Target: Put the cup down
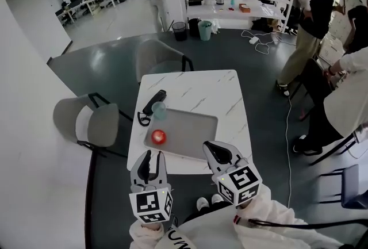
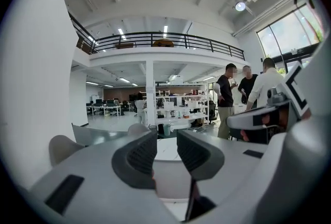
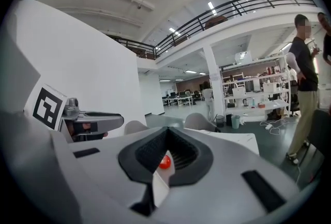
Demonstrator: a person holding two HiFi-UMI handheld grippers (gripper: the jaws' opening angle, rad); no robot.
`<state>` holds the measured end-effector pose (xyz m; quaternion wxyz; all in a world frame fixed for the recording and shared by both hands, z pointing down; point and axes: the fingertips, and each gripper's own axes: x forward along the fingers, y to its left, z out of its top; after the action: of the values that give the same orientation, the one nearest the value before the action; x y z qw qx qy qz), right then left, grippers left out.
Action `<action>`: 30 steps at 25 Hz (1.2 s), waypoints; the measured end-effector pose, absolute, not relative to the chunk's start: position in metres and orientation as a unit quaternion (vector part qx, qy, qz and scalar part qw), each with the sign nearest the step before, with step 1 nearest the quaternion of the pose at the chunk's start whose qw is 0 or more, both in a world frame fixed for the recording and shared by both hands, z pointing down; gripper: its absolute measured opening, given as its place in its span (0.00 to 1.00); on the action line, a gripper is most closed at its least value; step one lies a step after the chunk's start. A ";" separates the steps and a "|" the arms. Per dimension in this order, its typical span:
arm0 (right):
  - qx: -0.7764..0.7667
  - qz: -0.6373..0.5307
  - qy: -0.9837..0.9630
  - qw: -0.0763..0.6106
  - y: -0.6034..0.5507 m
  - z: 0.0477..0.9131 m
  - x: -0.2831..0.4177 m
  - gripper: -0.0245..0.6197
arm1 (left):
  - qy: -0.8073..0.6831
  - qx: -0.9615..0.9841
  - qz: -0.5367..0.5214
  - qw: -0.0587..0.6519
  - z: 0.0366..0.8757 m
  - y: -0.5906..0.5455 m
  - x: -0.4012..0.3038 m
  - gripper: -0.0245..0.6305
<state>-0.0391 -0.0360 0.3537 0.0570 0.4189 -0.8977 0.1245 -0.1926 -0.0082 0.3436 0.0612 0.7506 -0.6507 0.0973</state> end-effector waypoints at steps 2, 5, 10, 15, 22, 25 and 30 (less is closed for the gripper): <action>0.417 0.125 -0.899 0.059 -0.038 0.356 -0.037 0.04 | -0.655 0.747 0.094 0.061 0.347 -0.006 -0.188 0.23; 0.409 0.124 -0.902 0.063 -0.042 0.358 -0.035 0.04 | -0.656 0.745 0.100 0.069 0.356 -0.005 -0.179 0.23; 0.406 0.122 -0.903 0.072 -0.048 0.362 -0.024 0.04 | -0.655 0.744 0.102 0.080 0.369 -0.005 -0.164 0.20; 0.410 0.126 -0.901 0.074 -0.051 0.364 -0.014 0.04 | -0.662 0.740 0.098 0.071 0.366 -0.008 -0.156 0.18; 0.413 0.132 -0.898 0.073 -0.053 0.369 -0.006 0.04 | -0.666 0.734 0.108 0.075 0.371 -0.010 -0.147 0.11; 0.410 0.131 -0.900 0.070 -0.055 0.369 -0.008 0.04 | -0.670 0.730 0.111 0.077 0.373 -0.009 -0.148 0.07; 0.406 0.129 -0.902 0.067 -0.056 0.368 -0.013 0.04 | -0.671 0.727 0.115 0.091 0.380 -0.005 -0.151 0.05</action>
<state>-0.0127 -0.0560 0.3681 0.0671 0.4061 -0.9022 0.1289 -0.1509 -0.0054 0.3796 0.0909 0.7271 -0.6707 0.1149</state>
